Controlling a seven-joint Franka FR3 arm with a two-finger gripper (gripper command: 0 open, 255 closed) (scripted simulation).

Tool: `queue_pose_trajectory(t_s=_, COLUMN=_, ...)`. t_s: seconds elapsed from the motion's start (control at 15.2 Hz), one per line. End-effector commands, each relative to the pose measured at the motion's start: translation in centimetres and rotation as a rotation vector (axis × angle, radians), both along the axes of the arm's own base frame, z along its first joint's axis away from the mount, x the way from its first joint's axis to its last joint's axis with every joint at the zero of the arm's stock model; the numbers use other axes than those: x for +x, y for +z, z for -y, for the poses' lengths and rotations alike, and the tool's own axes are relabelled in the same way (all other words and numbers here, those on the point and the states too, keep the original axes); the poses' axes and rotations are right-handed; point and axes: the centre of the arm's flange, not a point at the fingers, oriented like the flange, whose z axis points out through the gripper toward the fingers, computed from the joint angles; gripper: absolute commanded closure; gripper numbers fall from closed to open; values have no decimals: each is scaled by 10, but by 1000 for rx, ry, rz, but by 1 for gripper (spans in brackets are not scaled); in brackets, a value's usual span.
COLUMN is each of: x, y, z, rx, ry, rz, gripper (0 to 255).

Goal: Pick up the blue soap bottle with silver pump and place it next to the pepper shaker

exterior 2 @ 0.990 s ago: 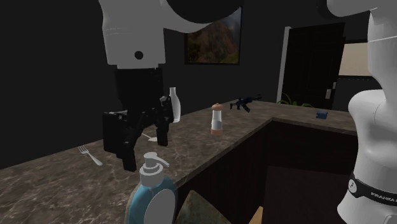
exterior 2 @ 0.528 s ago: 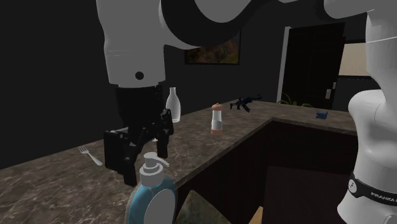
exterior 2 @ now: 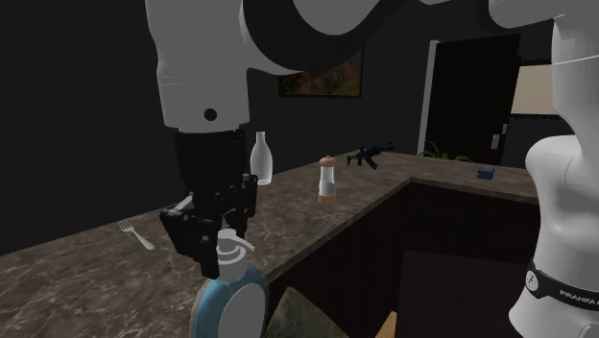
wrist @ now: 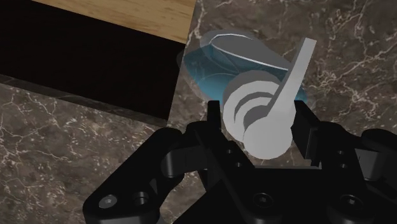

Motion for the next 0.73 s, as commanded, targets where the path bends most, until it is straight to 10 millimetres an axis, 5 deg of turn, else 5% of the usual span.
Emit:
queue_pose_trajectory(t_s=0.0, x=0, y=0, z=0, rx=0, ry=0, rz=-1, gripper=255)
queue_pose_trajectory(t_s=0.4, x=0, y=0, z=0, rx=0, ry=0, rz=-1, gripper=255)
queue_pose_trajectory(t_s=0.66, x=0, y=21, z=0, rx=0, ry=0, rz=-1, gripper=255)
